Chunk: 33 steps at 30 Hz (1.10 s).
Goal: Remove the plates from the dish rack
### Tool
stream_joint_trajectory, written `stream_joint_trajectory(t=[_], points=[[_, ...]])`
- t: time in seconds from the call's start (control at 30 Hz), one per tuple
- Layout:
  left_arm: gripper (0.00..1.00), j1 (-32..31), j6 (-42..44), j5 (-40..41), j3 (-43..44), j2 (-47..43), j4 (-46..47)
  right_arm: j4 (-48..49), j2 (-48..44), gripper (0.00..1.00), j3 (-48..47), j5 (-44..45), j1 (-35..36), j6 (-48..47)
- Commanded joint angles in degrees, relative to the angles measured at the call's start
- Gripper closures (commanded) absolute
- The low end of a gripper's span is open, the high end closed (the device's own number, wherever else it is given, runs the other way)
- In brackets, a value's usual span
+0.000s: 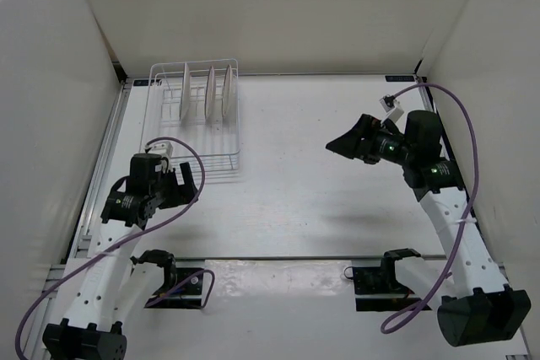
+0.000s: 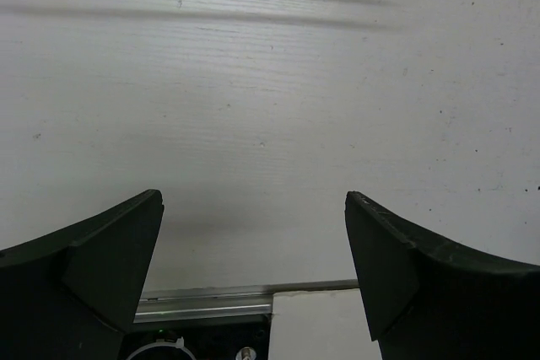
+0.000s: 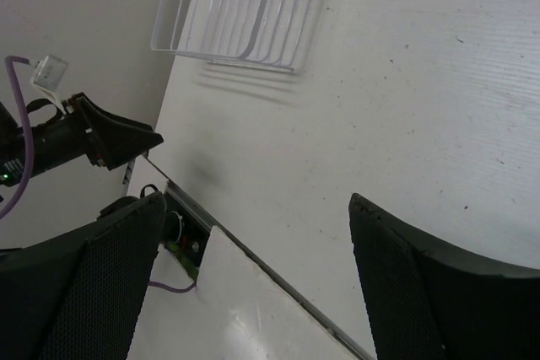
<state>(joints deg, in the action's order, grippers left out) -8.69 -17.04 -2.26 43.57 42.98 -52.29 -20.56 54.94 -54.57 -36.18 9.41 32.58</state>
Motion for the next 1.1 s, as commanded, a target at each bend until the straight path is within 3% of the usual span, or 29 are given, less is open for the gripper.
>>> stream_joint_trajectory(t=[0.0, 0.13, 0.27, 0.3, 0.43, 0.57, 0.73, 0.93, 1.03, 1.07], points=[[0.0, 0.25, -0.45, 3.91, 1.68, -0.27, -1.4, -7.63, -3.08, 0.1, -2.56, 3.13, 0.08, -3.39], [0.0, 0.25, -0.1, 4.81, 2.66, 2.37, -2.81, -13.8, -6.85, 0.1, -2.12, 3.49, 0.08, -7.53], [0.0, -0.19, 0.6, 4.72, 2.4, 2.55, -2.29, -18.37, -10.64, 0.1, 1.11, 3.32, -0.01, -0.51], [0.0, -0.71, 0.17, 4.72, 2.13, 2.02, -1.85, -18.55, -12.29, 0.1, 1.82, -1.73, -0.01, -0.15], [0.0, -2.12, -1.59, 4.37, 2.04, 0.53, -0.71, -20.47, -14.07, 0.1, 4.39, -10.39, -0.01, -7.67], [0.0, -1.6, -2.83, 1.14, 0.81, 1.49, 0.61, -28.31, -15.64, 0.1, 3.85, -2.86, 0.87, -17.72], [0.0, -1.42, -0.72, -5.91, 6.95, 4.47, 3.94, -31.57, -16.44, 0.1, 3.59, 4.62, 1.49, -18.43], [0.05, -1.33, 1.04, -4.86, 20.12, 14.75, 10.71, -26.64, -17.85, 0.1, 7.72, 1.99, 1.23, -15.53], [0.08, -1.33, 1.39, -3.63, 25.05, 20.64, 18.26, -26.99, -18.02, 0.1, 7.46, 2.7, 1.22, -15.35], [0.08, -1.42, 1.65, -3.02, 26.38, 24.74, 24.72, -26.99, -18.11, 0.1, 7.37, 3.13, 1.31, -15.61]])
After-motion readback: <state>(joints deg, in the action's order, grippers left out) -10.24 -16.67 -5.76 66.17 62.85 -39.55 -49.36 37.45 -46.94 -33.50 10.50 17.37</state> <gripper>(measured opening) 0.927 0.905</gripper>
